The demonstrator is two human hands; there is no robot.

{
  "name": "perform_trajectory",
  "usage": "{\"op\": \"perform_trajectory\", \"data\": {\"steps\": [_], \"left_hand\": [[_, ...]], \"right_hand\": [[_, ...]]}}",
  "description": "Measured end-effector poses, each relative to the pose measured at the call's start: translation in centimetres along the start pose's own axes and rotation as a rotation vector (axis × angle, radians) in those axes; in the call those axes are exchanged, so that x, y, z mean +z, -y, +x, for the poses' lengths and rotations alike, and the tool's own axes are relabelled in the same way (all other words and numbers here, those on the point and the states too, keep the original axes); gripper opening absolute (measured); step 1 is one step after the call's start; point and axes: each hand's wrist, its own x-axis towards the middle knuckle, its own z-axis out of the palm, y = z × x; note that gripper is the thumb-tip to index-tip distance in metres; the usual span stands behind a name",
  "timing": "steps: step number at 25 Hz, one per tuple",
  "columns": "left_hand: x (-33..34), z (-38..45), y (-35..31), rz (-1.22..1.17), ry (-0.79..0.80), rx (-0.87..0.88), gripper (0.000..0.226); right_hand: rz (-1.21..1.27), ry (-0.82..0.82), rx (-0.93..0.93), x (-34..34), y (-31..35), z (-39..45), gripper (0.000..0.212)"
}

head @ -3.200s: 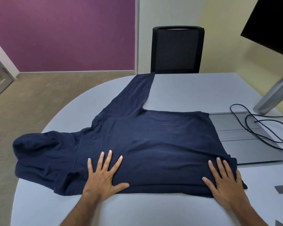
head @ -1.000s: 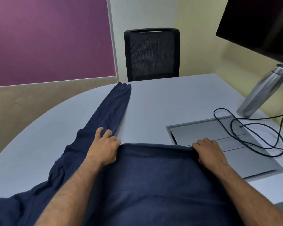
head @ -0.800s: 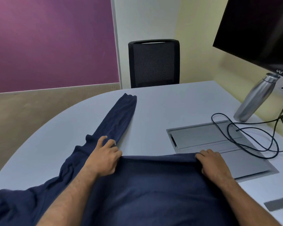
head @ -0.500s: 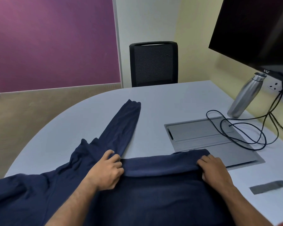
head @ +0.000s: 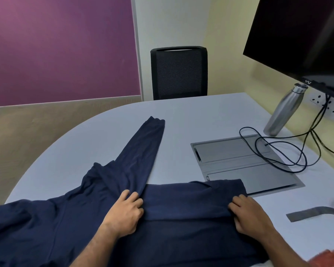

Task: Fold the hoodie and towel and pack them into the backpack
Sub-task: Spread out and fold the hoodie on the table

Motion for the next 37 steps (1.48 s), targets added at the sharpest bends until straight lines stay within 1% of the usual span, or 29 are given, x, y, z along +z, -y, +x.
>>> {"op": "perform_trajectory", "data": {"steps": [2,3,5,6,7,8,9,10,12,13,14,16,17,18,19,20,21,22,23,24,25,27,29,30,32,33,34,35,37], "left_hand": [[0.5,0.0,-0.2,-0.036,-0.009,-0.001,0.021],[0.7,0.0,-0.3,-0.046,-0.013,-0.001,0.027],[0.8,0.6,-0.6,-0.038,-0.036,0.017,0.031],[0.9,1.1,-0.8,-0.035,-0.053,0.033,0.025],[0.9,1.6,-1.1,-0.045,-0.067,0.044,0.015],[1.1,2.1,-1.4,-0.066,-0.076,0.047,0.005],[1.2,2.4,-1.8,-0.097,-0.063,0.021,0.004],[1.5,2.6,-2.2,-0.136,-0.037,-0.011,0.011],[1.9,2.4,-2.9,-0.207,-0.012,-0.075,0.018],[2.0,2.2,-2.9,-0.233,-0.026,-0.083,0.02],[1.8,2.0,-2.5,-0.27,-0.079,-0.085,0.023],[1.0,1.5,-0.3,-0.363,-0.283,-0.138,0.032],[0.4,1.1,1.4,-0.429,-0.404,-0.249,0.036],[0.0,0.5,3.3,-0.515,-0.51,-0.422,0.042],[-0.3,-0.2,5.6,-0.581,-0.576,-0.637,0.047],[-0.4,-1.0,8.0,-0.607,-0.566,-0.848,0.053],[-0.1,-1.9,10.4,-0.605,-0.458,-1.013,0.06],[0.5,-2.8,12.6,-0.594,-0.278,-1.097,0.069],[1.1,-3.4,14.4,-0.588,-0.082,-1.095,0.08],[1.8,-3.9,15.8,-0.606,0.081,-1.044,0.088],[2.6,-4.0,16.9,-0.641,0.185,-0.984,0.094],[3.7,-3.7,17.7,-0.703,0.245,-0.912,0.098],[4.4,-3.2,17.8,-0.713,0.24,-0.916,0.089],[4.6,-3.2,17.7,-0.677,0.221,-0.919,0.074],[4.8,-3.7,17.4,-0.606,0.144,-0.901,0.034],[4.7,-4.2,17.4,-0.598,0.085,-0.889,0.022],[4.8,-5.1,17.5,-0.605,0.017,-0.87,0.016],[4.9,-6.0,17.6,-0.612,-0.042,-0.838,0.016],[5.0,-8.4,17.7,-0.552,-0.098,-0.741,0.025]], "right_hand": [[0.019,0.007,-0.013,0.2,-0.2,-0.4,0.016],[0.04,0.002,-0.003,0.3,-0.1,-0.5,0.018],[0.06,-0.057,0.096,0.7,0.4,0.2,0.041],[0.055,-0.089,0.146,0.9,0.7,1.0,0.05],[0.04,-0.109,0.176,0.8,1.2,2.1,0.051],[0.016,-0.12,0.192,0.9,1.7,3.1,0.045],[0.003,-0.098,0.19,1.2,2.2,3.8,0.035],[0.005,-0.063,0.189,1.6,2.4,4.1,0.036],[0.034,0.07,0.175,3.5,2.3,3.8,0.057],[0.01,0.086,0.167,4.2,2.3,3.3,0.059],[-0.009,0.112,0.158,4.9,2.2,2.9,0.06],[-0.007,0.174,0.161,5.8,2.1,2.7,0.068],[-0.016,0.192,0.163,5.8,2.1,2.7,0.072],[-0.03,0.202,0.159,5.9,2.1,2.7,0.074],[-0.033,0.223,0.168,5.7,2.2,2.8,0.075],[-0.046,0.207,0.167,6.2,2.1,2.8,0.076],[-0.052,0.208,0.172,6.1,2.2,2.9,0.076],[-0.06,0.2,0.173,6.1,2.2,2.9,0.076],[-0.059,0.21,0.175,6.0,2.2,3.0,0.077],[-0.068,0.197,0.164,6.2,2.1,3.0,0.077],[-0.069,0.201,0.162,6.1,2.1,3.0,0.077],[-0.067,0.209,0.16,6.0,2.2,3.1,0.077],[-0.067,0.22,0.162,5.9,2.2,3.3,0.077],[-0.067,0.223,0.164,5.9,2.3,3.3,0.077],[-0.077,0.227,0.172,5.9,2.3,3.3,0.077],[-0.082,0.238,0.179,5.9,2.4,3.4,0.077],[-0.087,0.241,0.182,5.8,2.4,3.4,0.077],[-0.092,0.25,0.188,5.7,2.4,3.4,0.077],[-0.1,0.257,0.195,5.7,2.4,3.3,0.076]]}}
